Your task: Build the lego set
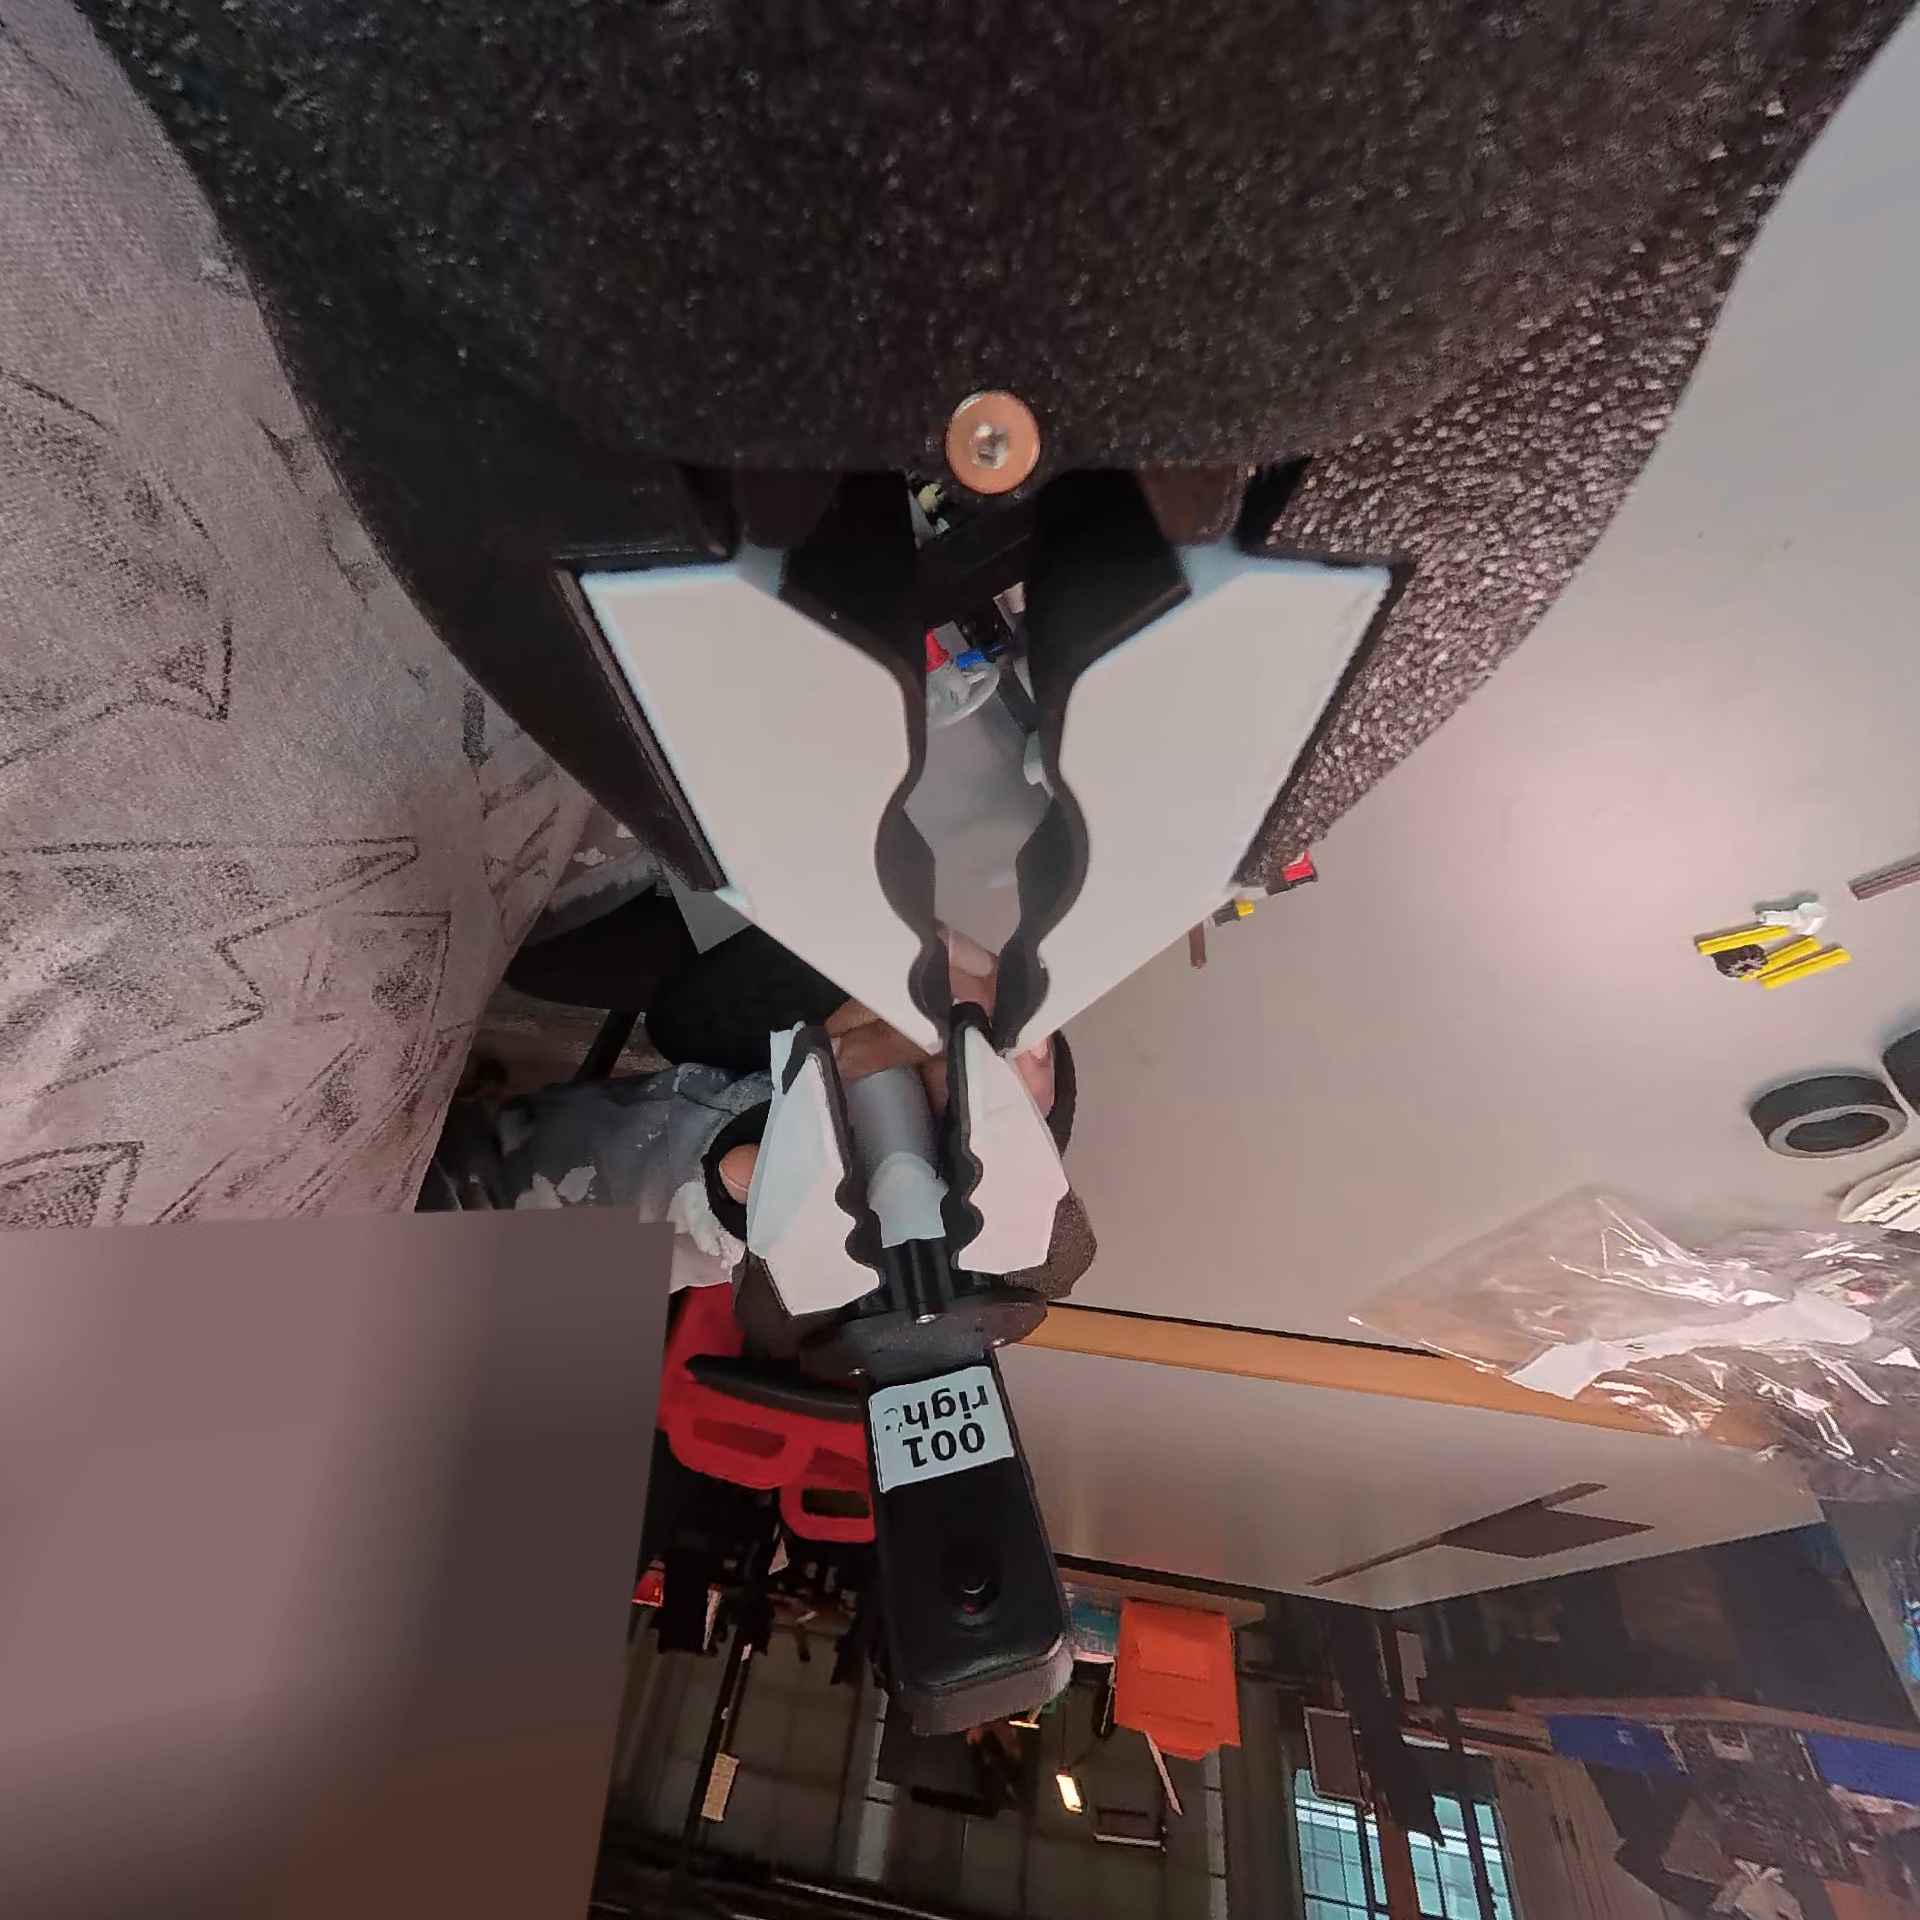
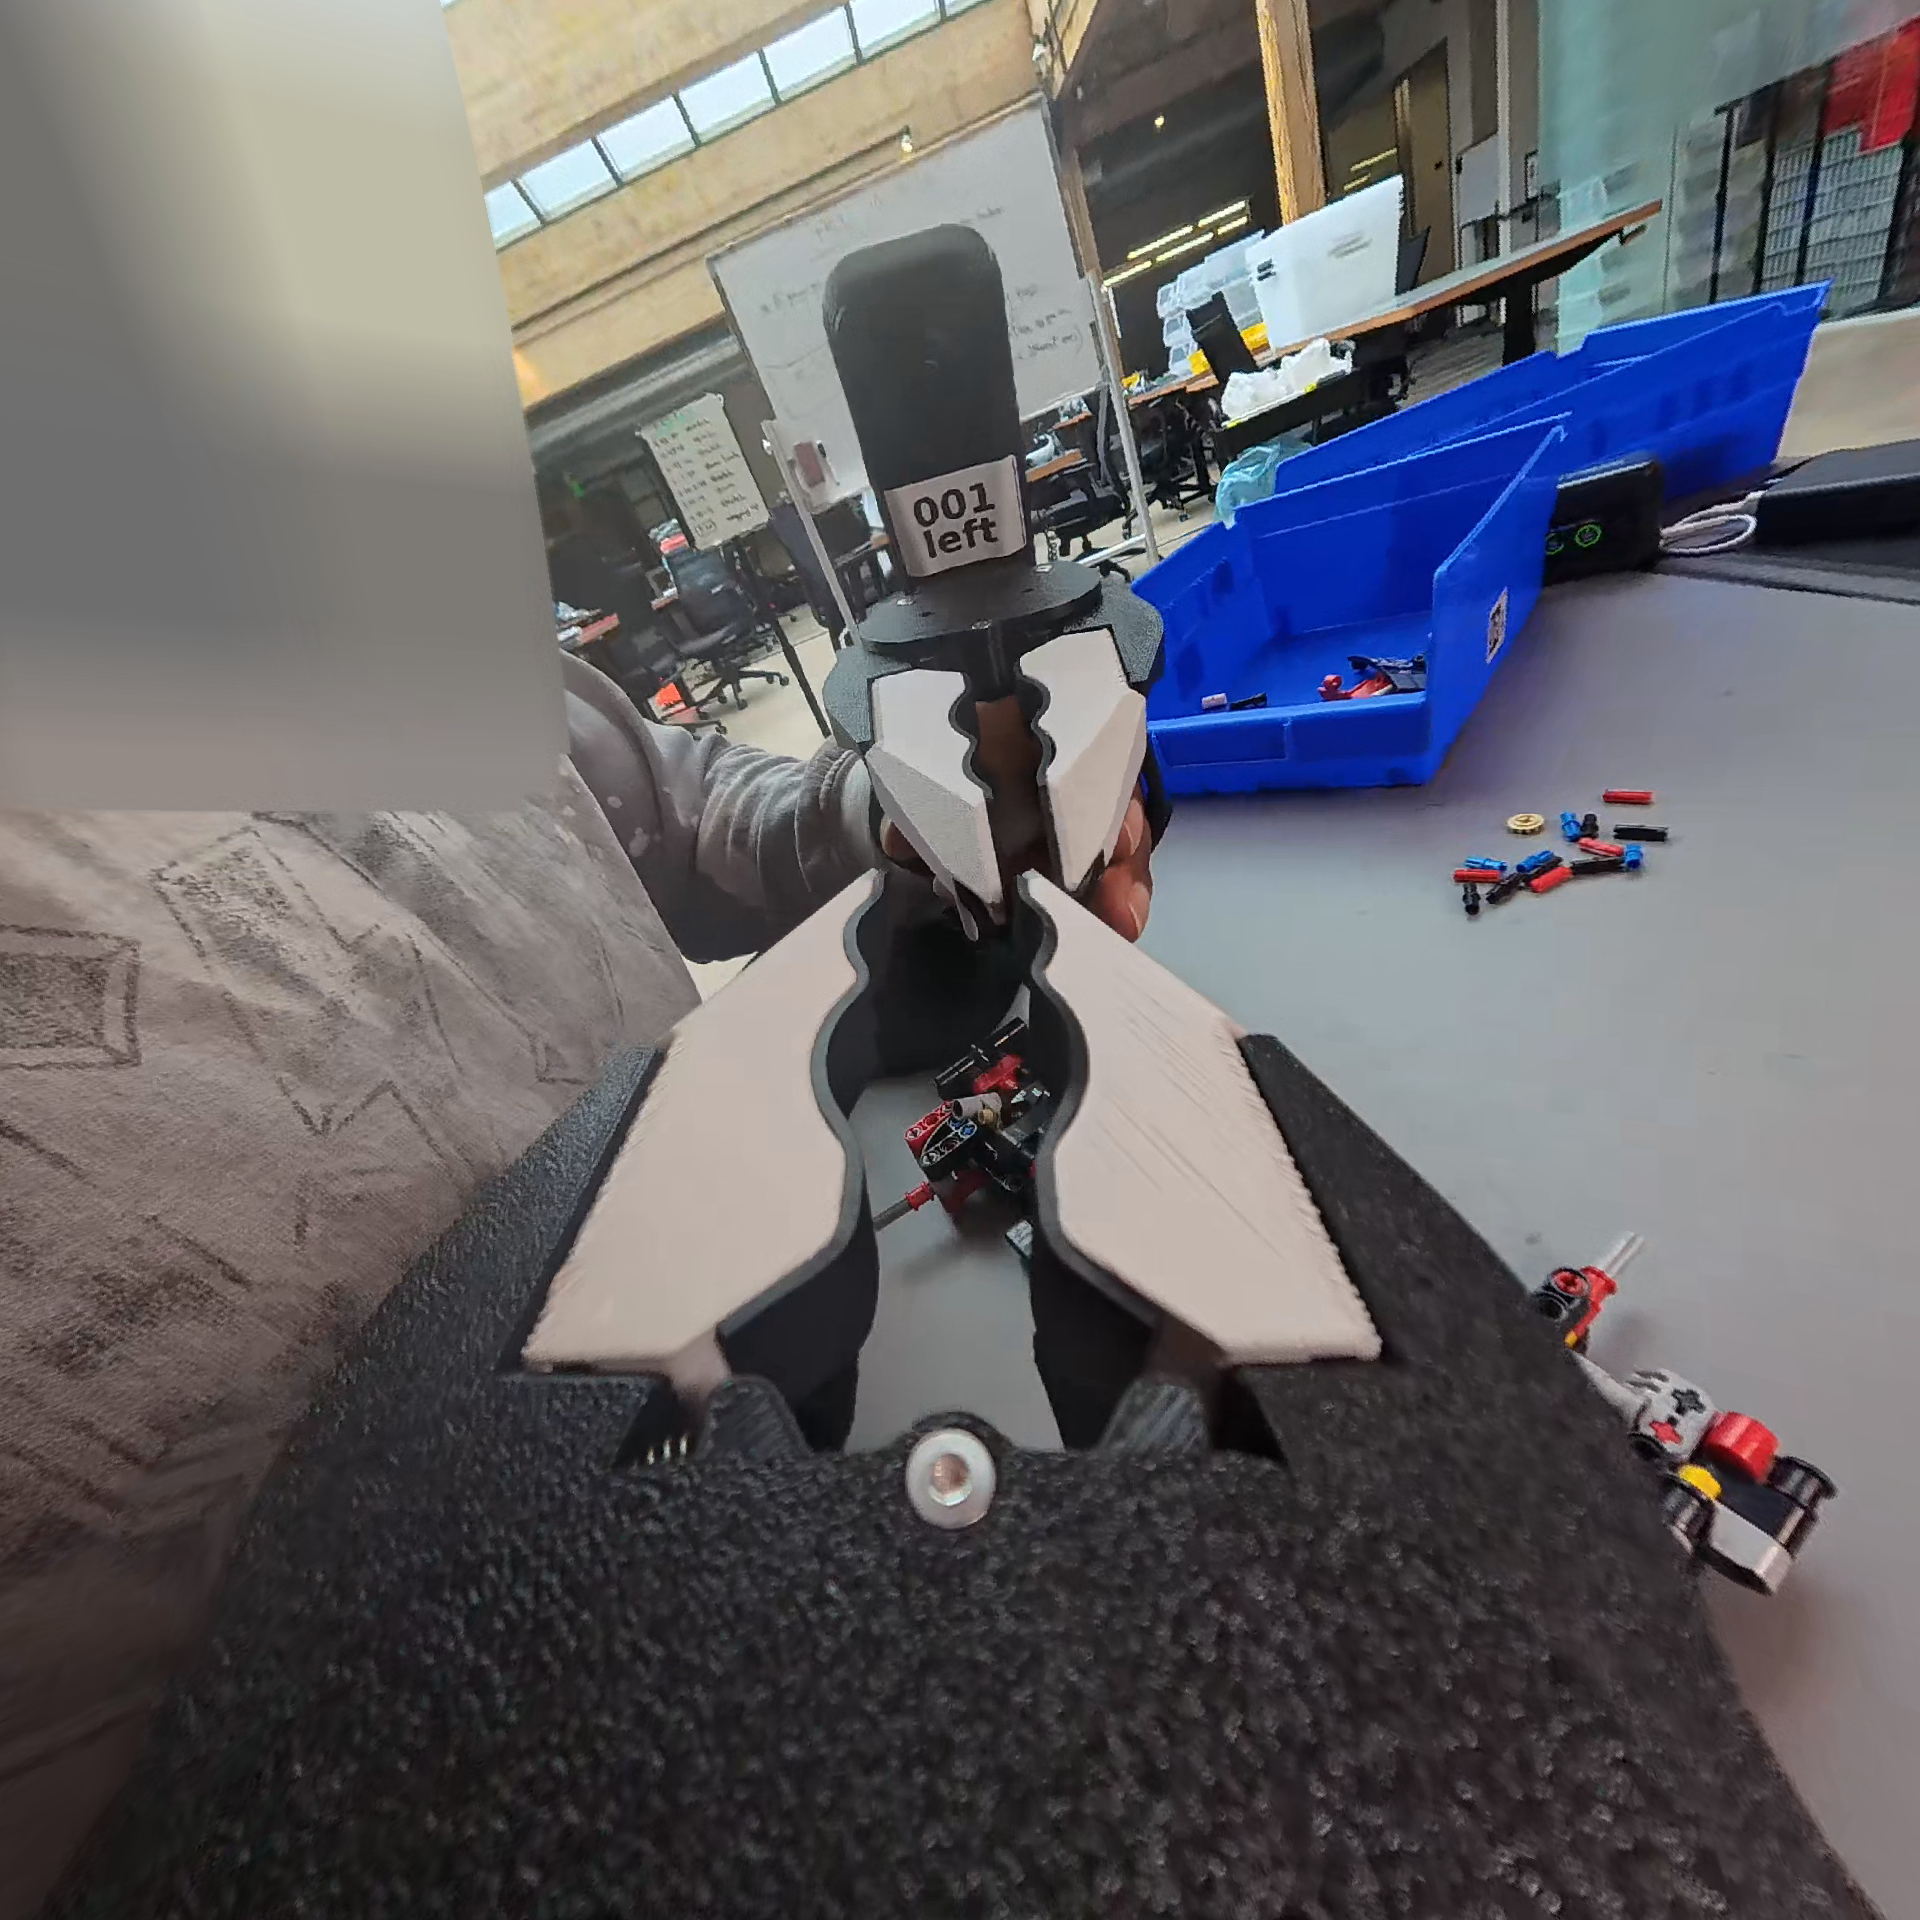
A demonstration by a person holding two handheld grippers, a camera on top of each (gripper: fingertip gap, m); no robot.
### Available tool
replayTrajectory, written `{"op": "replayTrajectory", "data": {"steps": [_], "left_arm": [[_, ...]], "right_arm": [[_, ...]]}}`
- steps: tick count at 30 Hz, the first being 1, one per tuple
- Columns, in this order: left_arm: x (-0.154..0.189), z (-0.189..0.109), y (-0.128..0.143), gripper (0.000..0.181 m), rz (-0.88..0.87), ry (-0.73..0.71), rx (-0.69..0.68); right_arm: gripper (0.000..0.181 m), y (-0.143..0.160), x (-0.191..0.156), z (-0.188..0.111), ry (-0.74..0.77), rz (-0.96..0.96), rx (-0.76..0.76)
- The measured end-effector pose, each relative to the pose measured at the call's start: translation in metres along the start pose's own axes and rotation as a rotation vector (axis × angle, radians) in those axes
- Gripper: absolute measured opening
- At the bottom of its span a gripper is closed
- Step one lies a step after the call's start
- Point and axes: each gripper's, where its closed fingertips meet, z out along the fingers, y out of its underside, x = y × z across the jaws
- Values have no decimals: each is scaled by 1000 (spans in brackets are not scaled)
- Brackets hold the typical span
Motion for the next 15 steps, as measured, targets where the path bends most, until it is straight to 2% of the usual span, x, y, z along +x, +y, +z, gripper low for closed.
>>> {"op": "replayTrajectory", "data": {"steps": [4,8,13,14,15], "left_arm": [[1,2,10,4,-15,10,-44],[0,7,25,3,-31,18,-122],[-16,20,37,5,-31,19,-164],[-23,22,39,10,1,-7,-194],[-34,23,43,26,53,-56,-238]], "right_arm": [[16,15,3,1,95,-189,-119],[13,31,8,-1,137,-232,-201],[30,41,20,-12,215,-230,-246],[31,40,22,-17,235,-239,-250],[31,39,26,-26,263,-250,-257]]}}
